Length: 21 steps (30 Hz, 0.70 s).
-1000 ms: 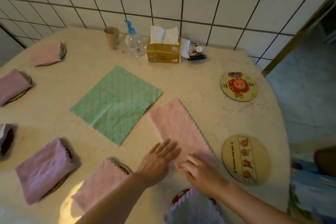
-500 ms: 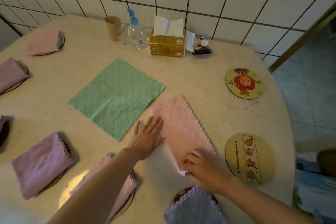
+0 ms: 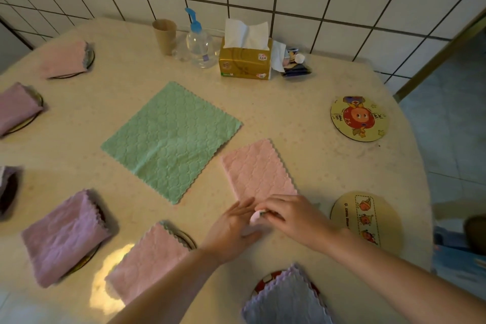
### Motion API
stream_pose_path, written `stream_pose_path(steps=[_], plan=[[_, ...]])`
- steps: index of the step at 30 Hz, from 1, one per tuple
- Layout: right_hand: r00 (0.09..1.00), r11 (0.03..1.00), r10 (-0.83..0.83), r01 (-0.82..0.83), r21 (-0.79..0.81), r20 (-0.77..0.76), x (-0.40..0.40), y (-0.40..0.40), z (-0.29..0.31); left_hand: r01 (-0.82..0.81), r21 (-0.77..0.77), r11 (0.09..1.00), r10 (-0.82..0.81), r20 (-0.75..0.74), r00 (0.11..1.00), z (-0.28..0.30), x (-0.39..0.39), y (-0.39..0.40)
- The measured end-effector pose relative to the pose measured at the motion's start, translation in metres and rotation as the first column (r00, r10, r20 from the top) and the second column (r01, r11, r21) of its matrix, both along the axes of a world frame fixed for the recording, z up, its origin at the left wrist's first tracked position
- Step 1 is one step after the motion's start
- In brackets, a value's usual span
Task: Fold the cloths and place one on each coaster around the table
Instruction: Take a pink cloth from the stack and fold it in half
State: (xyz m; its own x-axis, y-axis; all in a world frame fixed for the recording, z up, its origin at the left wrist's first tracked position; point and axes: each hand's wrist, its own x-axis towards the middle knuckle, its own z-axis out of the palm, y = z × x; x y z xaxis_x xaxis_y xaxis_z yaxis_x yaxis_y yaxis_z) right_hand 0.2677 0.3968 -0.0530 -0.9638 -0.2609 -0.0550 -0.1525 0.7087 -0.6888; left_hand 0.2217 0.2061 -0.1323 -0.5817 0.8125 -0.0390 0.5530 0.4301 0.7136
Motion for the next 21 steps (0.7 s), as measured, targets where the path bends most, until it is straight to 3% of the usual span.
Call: stream_pose_path(steps=[3, 5, 7, 9, 12, 16, 21], plan=[[0.997, 0.996, -0.052, 0.056, -0.071, 0.056, -0.011, 0.011, 0.008, -0.208, 0.045, 0.977, 0.194, 0.217, 0.957, 0.008, 0.002, 0.002], [0.954, 0.948, -0.288, 0.296, -0.119, 0.08, -0.016, 0.036, 0.001, -0.198, -0.013, 0.98, 0.196, 0.212, 0.957, 0.01, 0.001, -0.003], [0.921, 0.924, -0.382, 0.38, 0.029, 0.083, -0.013, 0.06, -0.012, -0.125, -0.016, 0.992, 0.126, 0.173, 0.977, 0.006, -0.002, -0.009], [0.968, 0.948, -0.208, 0.165, 0.271, 0.138, 0.0, 0.067, -0.03, -0.052, -0.039, 0.998, 0.056, 0.131, 0.99, -0.001, -0.005, -0.016], [0.987, 0.909, 0.097, -0.14, 0.392, 0.128, 0.024, 0.057, -0.065, 0.002, -0.077, 0.997, 0.004, 0.084, 0.996, -0.009, -0.006, -0.021], [0.966, 0.877, 0.26, -0.235, 0.419, -0.002, 0.034, 0.062, -0.076, 0.091, -0.151, 0.984, -0.093, -0.011, 0.996, -0.012, -0.006, -0.027], [0.904, 0.768, 0.425, -0.339, 0.543, -0.038, 0.043, 0.073, -0.075, 0.214, -0.305, 0.928, -0.33, -0.408, 0.851, -0.013, -0.003, -0.036]])
